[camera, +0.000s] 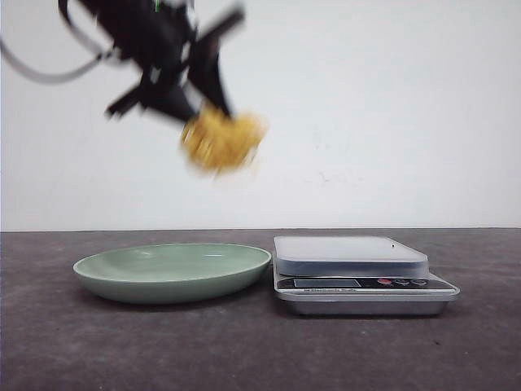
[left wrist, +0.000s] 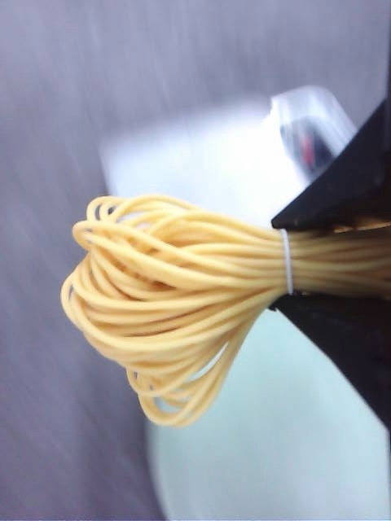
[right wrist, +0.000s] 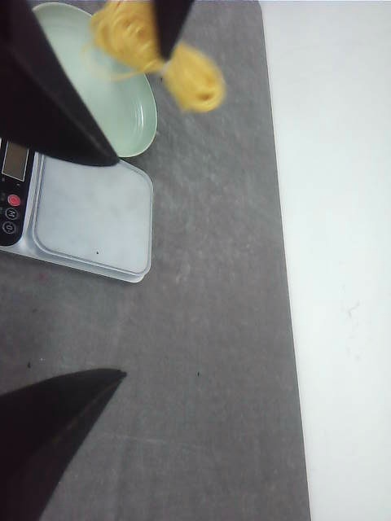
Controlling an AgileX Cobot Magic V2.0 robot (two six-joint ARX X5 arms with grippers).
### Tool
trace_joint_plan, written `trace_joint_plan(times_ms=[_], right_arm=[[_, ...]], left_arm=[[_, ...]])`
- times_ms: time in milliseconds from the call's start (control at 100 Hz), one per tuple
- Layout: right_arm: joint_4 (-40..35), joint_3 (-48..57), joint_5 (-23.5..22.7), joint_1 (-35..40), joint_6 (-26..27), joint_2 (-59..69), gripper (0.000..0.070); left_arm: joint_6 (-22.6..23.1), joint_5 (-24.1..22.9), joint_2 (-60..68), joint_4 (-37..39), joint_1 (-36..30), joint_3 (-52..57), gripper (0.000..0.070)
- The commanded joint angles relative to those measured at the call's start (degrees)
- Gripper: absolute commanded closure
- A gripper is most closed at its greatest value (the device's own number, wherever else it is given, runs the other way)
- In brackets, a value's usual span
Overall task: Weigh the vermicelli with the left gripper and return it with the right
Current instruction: 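Lift the vermicelli with the left gripper and carry it over the scale, then lower the vermicelli onto the scale platform and open the left gripper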
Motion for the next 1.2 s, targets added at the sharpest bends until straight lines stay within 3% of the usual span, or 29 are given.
trace_joint_plan(times_ms=[0, 90, 460, 820, 1190], right_arm=[[0.37, 0.81, -0.13, 0.09, -0.61, 0.17, 0.0219], [0.33, 0.81, -0.13, 0.09, -0.55, 0.17, 0.0219], [-0.13, 0.81, -0.13, 0.09, -0.46, 0.17, 0.0219], [-0.48, 0.81, -0.15, 0.09, -0.46, 0.17, 0.0219], [-0.61, 0.81, -0.17, 0.09, -0.46, 0.17, 0.0219]], left_arm=[[-2.54, 3.1, 1.2, 1.68, -1.44, 1.2, 0.0696], [-5.95, 5.4, 1.29, 5.57, -2.73, 1.81, 0.0696], [-15.3, 5.35, 9.79, 18.69, -6.43, 1.81, 0.0696], [-15.32, 5.33, 20.06, 21.53, -6.4, 1.81, 0.0696], [-14.78, 2.97, 20.9, 22.08, -6.36, 1.81, 0.0696]])
